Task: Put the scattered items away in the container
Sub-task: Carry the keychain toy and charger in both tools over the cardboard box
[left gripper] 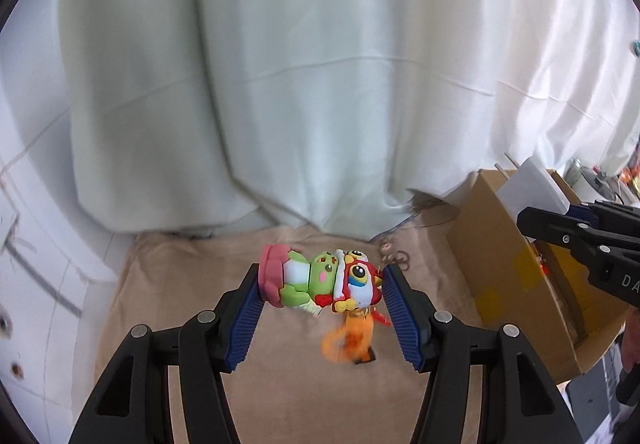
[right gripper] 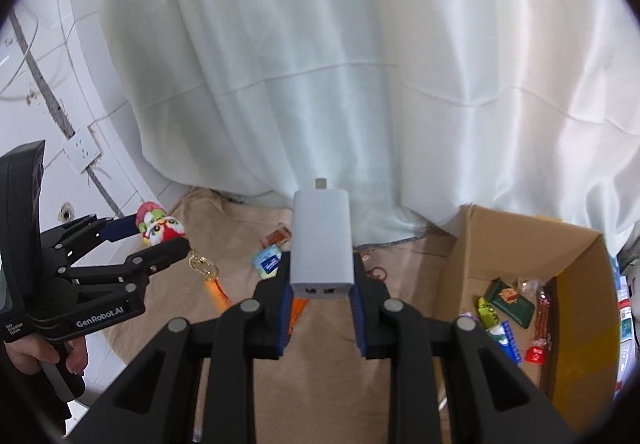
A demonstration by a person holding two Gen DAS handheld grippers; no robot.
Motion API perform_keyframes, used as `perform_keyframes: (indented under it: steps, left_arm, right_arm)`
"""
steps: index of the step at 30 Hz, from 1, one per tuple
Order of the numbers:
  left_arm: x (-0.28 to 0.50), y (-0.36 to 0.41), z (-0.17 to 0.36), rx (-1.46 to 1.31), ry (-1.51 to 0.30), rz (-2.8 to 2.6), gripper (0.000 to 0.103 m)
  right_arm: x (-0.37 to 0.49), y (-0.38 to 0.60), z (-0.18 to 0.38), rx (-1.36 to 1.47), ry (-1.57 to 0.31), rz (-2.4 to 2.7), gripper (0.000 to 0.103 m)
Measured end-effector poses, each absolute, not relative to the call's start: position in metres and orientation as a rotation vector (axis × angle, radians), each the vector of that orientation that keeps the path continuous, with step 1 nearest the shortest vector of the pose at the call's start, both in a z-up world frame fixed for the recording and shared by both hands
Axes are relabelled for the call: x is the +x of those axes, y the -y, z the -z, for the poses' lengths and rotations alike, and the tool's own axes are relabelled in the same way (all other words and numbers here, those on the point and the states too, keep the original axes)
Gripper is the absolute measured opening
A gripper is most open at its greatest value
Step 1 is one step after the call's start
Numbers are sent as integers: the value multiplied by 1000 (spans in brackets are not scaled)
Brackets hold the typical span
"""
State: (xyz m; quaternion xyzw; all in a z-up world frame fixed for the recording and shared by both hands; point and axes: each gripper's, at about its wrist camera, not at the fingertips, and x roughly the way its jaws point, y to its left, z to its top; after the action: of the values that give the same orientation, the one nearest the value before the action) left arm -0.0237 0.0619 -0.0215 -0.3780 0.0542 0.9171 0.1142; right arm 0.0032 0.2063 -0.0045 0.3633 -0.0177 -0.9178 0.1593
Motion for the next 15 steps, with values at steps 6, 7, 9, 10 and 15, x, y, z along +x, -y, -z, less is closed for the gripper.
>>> perform_keyframes:
  steps: [6, 7, 9, 10, 15]
  left_arm:
    - [-38, -102, -6, -1025, -179, -2654, 60]
    - [-40, -112, -11, -1003, -187, -2647, 60]
    - [-44, -128, -19, -979, -191, -2632, 60]
    - [-47, -137, -24, -965, -186, -2622, 60]
    - [-57, -183, -47, -898, -182, -2576, 60]
  right_arm:
    - [12, -243, -15, 1002, 72, 2711, 29]
    - [14, -251, -18, 1002, 77, 2726, 29]
    - [18, -264, -22, 995, 83, 2755, 29]
    - [20, -272, -24, 992, 83, 2774, 29]
    - [32, -306, -30, 992, 99, 2846, 29]
